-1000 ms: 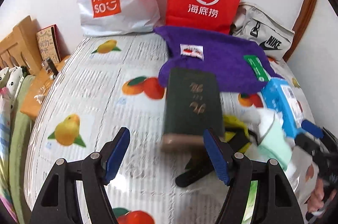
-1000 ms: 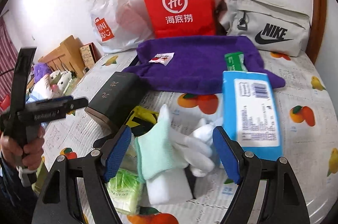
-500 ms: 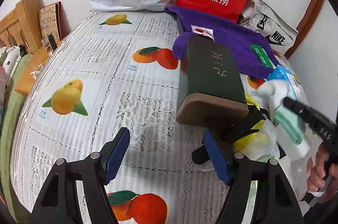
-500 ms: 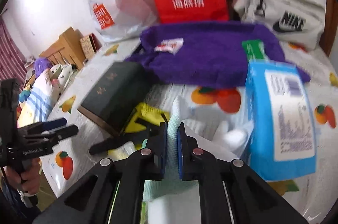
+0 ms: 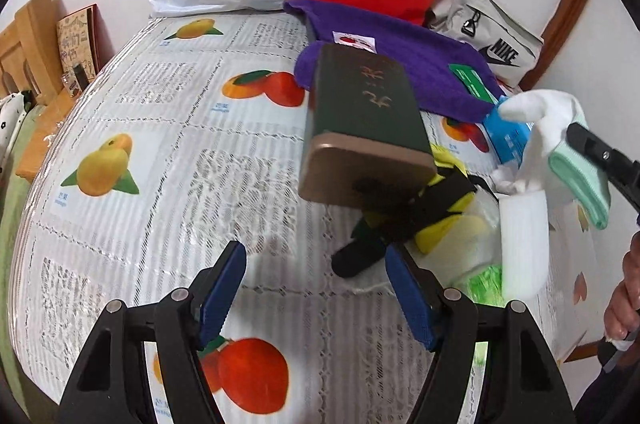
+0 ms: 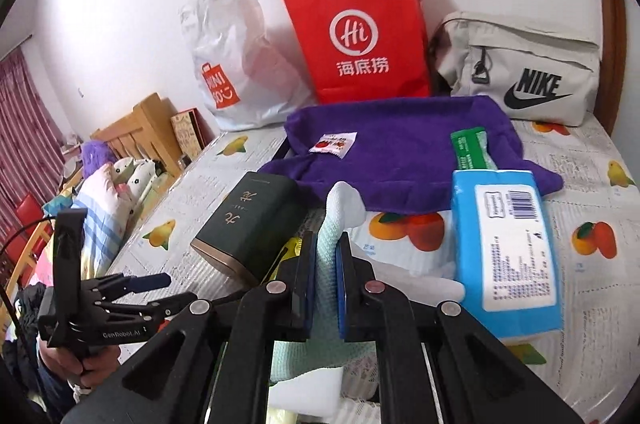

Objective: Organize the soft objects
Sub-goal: 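Grasp the green-wrapped tissue pack with the left gripper while the right lifts the glove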

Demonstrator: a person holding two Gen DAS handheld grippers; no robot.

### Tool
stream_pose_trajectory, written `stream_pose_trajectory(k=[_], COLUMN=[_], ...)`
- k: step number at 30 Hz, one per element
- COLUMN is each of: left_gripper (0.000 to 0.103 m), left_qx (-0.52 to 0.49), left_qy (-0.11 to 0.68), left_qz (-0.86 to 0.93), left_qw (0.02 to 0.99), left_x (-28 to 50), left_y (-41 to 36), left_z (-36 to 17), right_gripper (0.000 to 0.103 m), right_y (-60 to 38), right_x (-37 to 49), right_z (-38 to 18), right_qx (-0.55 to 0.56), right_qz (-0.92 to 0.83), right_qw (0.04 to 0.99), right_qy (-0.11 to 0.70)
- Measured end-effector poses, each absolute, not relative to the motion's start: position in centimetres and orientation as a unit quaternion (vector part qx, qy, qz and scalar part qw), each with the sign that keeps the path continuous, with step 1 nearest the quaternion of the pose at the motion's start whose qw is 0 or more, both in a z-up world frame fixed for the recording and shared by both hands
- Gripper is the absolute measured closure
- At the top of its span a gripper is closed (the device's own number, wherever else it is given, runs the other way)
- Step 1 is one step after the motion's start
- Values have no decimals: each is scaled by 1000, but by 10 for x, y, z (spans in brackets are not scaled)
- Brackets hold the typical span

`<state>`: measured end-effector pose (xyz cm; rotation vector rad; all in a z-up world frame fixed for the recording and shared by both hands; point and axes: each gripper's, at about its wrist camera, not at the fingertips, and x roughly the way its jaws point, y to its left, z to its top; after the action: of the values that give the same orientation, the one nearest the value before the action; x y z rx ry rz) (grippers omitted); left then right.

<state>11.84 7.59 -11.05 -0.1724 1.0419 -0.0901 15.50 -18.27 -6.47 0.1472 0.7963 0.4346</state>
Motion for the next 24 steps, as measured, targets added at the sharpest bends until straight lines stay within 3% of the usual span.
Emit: stream_pose_trajectory(k=[9, 24], left_gripper=[33, 33], left_qx=[-70, -25], left_qy=[494, 501], left_qz=[-65, -119], left_qw=[864, 857], left_x=[102, 77], left_y=[54, -13], left_z=[-105, -116], right_gripper=[94, 94], right_y=[-211, -270], right_x=[117, 50], right_z=[-45, -62], right_qx=[77, 85], right_qz=[195, 140], right_qw=[913, 924], right_qy=[351, 346])
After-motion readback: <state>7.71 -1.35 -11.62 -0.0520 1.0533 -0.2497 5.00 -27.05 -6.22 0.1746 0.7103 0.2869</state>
